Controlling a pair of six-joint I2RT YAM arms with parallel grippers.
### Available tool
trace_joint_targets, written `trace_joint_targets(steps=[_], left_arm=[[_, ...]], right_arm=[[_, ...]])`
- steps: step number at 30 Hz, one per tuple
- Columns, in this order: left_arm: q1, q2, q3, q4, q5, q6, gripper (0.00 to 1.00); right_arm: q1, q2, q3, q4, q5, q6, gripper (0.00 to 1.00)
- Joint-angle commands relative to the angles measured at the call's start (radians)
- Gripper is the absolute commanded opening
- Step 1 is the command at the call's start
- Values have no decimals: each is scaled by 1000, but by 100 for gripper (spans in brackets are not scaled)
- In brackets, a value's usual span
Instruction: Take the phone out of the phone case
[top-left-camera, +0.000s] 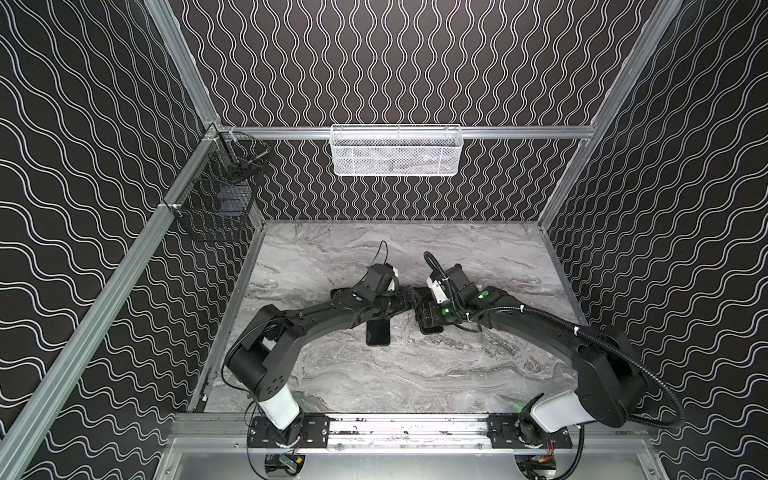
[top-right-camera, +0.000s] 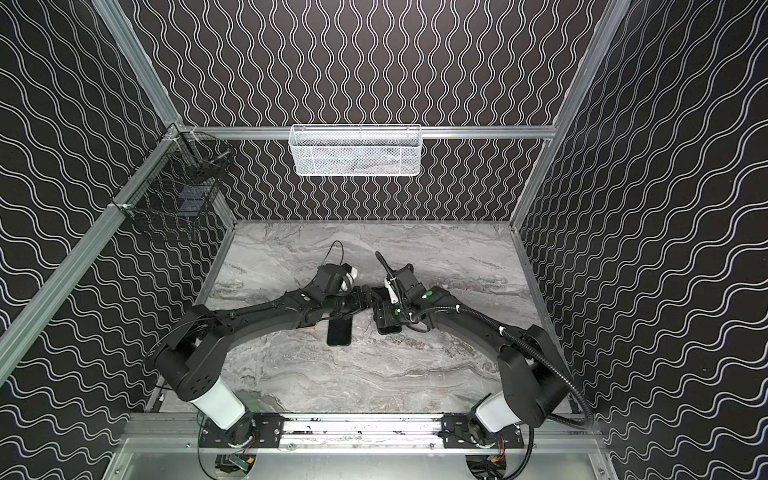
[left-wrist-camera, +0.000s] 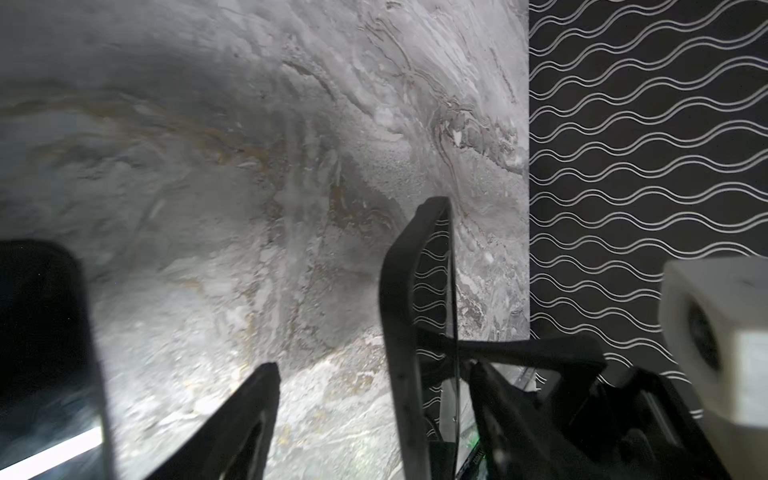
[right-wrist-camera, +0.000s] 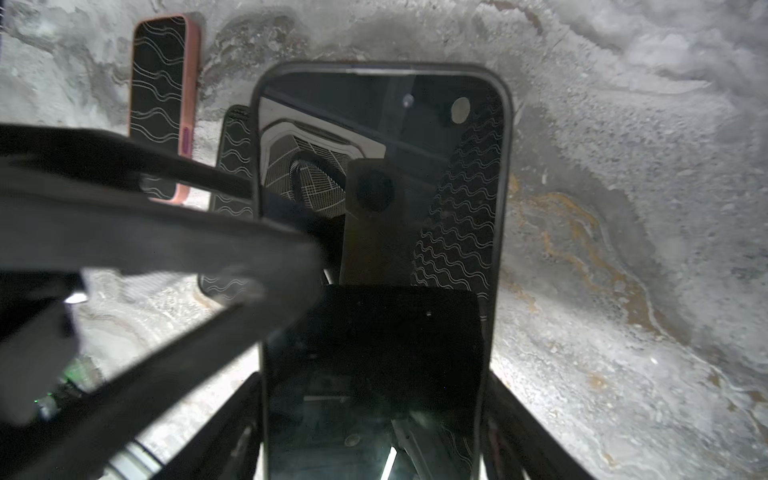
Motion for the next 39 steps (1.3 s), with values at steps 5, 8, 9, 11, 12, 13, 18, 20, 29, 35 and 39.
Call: trace_joint_targets(steps=[5, 8, 9, 11, 12, 13, 18, 20, 29, 35, 39], left_arm=[[-15, 32, 34, 75, 9, -28, 67], [-17, 34, 30, 86, 7, -37, 61], [-16, 36, 25, 97, 10, -43, 58], [-16, 40, 15, 119, 21, -58, 54], [-16, 44, 8, 135, 26, -69, 53], [-16, 45, 2, 151, 32, -77, 51], [-19, 46, -16, 183, 39, -98, 44], [-18, 45, -18, 191, 40, -102, 41], [-19, 30, -43, 249, 57, -132, 24], [-18, 9, -67, 269, 44, -129, 15], [-18, 12, -75, 297, 60, -132, 4]], right_arm=[[6, -15, 1, 38, -17, 16, 66], [5, -11, 1, 37, -11, 16, 66], [5, -11, 2, 38, -10, 16, 66], [5, -8, 1, 38, -10, 17, 66], [5, -7, 1, 35, -10, 16, 66], [5, -5, 1, 33, -9, 17, 66], [6, -3, 1, 32, -8, 14, 67], [5, -1, 1, 33, -9, 15, 67], [5, 9, 1, 40, -10, 18, 67], [4, 25, 1, 50, -9, 17, 67], [4, 26, 1, 61, -8, 20, 68]])
